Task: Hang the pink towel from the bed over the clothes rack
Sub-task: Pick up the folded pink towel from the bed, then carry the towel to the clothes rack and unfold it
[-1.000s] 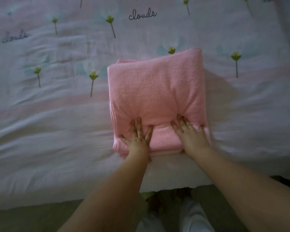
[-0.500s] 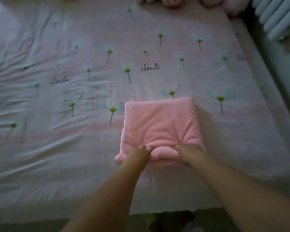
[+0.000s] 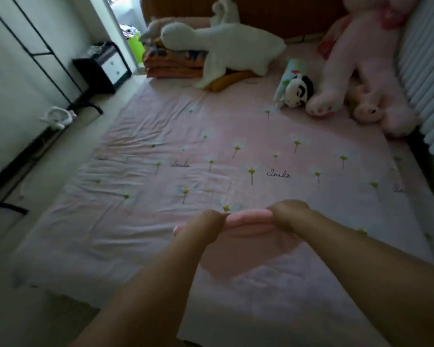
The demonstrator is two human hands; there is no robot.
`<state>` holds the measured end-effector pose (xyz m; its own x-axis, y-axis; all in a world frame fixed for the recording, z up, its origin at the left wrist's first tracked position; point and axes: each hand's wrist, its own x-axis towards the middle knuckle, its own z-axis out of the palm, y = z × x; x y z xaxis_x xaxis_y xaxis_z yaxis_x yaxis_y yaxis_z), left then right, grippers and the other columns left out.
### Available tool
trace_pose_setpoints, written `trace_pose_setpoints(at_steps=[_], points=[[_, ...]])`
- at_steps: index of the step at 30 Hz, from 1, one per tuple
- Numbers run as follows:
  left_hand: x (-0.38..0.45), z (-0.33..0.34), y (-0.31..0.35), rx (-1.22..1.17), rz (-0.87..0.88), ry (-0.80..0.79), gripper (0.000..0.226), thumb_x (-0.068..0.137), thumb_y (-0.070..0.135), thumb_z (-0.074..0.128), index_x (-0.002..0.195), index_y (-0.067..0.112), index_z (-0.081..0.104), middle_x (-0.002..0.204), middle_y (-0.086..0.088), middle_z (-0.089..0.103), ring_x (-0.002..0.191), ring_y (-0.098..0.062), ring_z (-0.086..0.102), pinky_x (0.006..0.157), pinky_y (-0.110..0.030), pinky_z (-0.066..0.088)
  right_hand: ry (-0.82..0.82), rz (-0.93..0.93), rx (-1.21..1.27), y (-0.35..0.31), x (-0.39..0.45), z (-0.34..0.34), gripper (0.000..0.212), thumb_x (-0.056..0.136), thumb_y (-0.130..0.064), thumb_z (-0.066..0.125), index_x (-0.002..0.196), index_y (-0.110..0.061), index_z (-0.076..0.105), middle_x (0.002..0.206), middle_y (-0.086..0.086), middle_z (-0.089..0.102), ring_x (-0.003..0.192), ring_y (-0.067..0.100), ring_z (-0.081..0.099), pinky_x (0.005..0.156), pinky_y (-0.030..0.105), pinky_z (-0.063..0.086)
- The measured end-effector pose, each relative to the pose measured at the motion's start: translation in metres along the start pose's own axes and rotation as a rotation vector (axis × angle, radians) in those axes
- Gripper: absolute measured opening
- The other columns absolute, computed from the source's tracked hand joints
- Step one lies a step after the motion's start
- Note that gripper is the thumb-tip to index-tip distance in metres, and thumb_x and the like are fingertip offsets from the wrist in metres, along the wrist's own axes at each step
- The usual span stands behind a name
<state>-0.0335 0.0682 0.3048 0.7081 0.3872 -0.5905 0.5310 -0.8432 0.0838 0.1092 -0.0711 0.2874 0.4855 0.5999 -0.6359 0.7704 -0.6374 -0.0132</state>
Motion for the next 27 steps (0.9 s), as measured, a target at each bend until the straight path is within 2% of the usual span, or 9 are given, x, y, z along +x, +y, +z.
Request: trace_pose_setpoints(at_steps=[3,7,12,14,16,21,24,27], points=[[-0.040,-0.026,-0.037,0.124,-0.013,0.118,0.058,0.089,0.010,0.051,0.142,0.029,0.040,0.132,-0.010,0.055,0.118,-0.030,0.053,0.096,-0.038,0.043,0.139,-0.094,-0.042,-0.036,-0.015,-0.042,0.033,0.093,-0.029,0.044,0.123,-0.039,0.056,0.130,0.001,0.058,0.115,0.025,0.057,0.087,0.034,0.044],[-0.090,-0.049,-0.092,0.109,-0.073,0.214,0.055,0.090,0.011,0.048,0.142,0.029,0.040,0.138,-0.008,0.051,0.122,-0.028,0.051,0.100,-0.036,0.042,0.250,-0.213,-0.119,-0.094,-0.036,-0.089,0.038,0.095,-0.029,0.041,0.130,-0.040,0.052,0.138,0.001,0.053,0.124,0.026,0.052,0.094,0.035,0.043],[-0.147,-0.067,-0.163,0.025,-0.123,0.348,0.050,0.088,0.015,0.047,0.135,0.032,0.049,0.131,-0.009,0.057,0.115,-0.029,0.056,0.091,-0.033,0.044,0.334,-0.309,-0.139,-0.171,-0.059,-0.131,0.040,0.094,-0.029,0.040,0.131,-0.043,0.050,0.141,-0.002,0.051,0.126,0.025,0.051,0.097,0.035,0.041],[-0.174,-0.062,-0.202,0.012,-0.166,0.373,0.046,0.088,0.015,0.047,0.132,0.031,0.051,0.128,-0.010,0.059,0.113,-0.030,0.058,0.090,-0.034,0.045,0.369,-0.352,-0.168,-0.219,-0.069,-0.146,0.042,0.096,-0.031,0.037,0.135,-0.042,0.048,0.142,-0.002,0.050,0.127,0.025,0.050,0.098,0.035,0.040],[-0.193,-0.058,-0.236,0.002,-0.197,0.373,0.047,0.089,0.016,0.050,0.134,0.031,0.049,0.131,-0.010,0.058,0.116,-0.029,0.056,0.094,-0.036,0.046,0.395,-0.387,-0.208,-0.260,-0.075,-0.158,0.041,0.096,-0.032,0.038,0.134,-0.042,0.049,0.142,-0.003,0.051,0.128,0.024,0.051,0.100,0.035,0.041],[-0.256,-0.050,-0.364,0.011,-0.273,0.409,0.050,0.089,0.017,0.052,0.136,0.032,0.046,0.138,-0.007,0.052,0.123,-0.026,0.052,0.100,-0.035,0.042,0.433,-0.507,-0.331,-0.407,-0.084,-0.180,0.039,0.093,-0.025,0.044,0.129,-0.040,0.052,0.138,-0.006,0.053,0.126,0.020,0.052,0.098,0.038,0.047],[-0.297,-0.048,-0.439,0.039,-0.349,0.435,0.047,0.090,0.016,0.050,0.136,0.028,0.046,0.134,-0.009,0.055,0.117,-0.027,0.055,0.088,-0.031,0.042,0.455,-0.592,-0.347,-0.499,-0.084,-0.190,0.037,0.092,-0.021,0.046,0.126,-0.033,0.054,0.134,-0.004,0.055,0.125,0.020,0.052,0.095,0.037,0.045],[-0.342,-0.042,-0.519,0.051,-0.436,0.425,0.040,0.093,0.021,0.045,0.131,0.030,0.048,0.125,-0.010,0.060,0.110,-0.028,0.058,0.080,-0.032,0.042,0.452,-0.706,-0.340,-0.592,-0.083,-0.196,0.037,0.091,-0.018,0.048,0.127,-0.024,0.056,0.136,0.005,0.055,0.127,0.024,0.050,0.105,0.038,0.039]])
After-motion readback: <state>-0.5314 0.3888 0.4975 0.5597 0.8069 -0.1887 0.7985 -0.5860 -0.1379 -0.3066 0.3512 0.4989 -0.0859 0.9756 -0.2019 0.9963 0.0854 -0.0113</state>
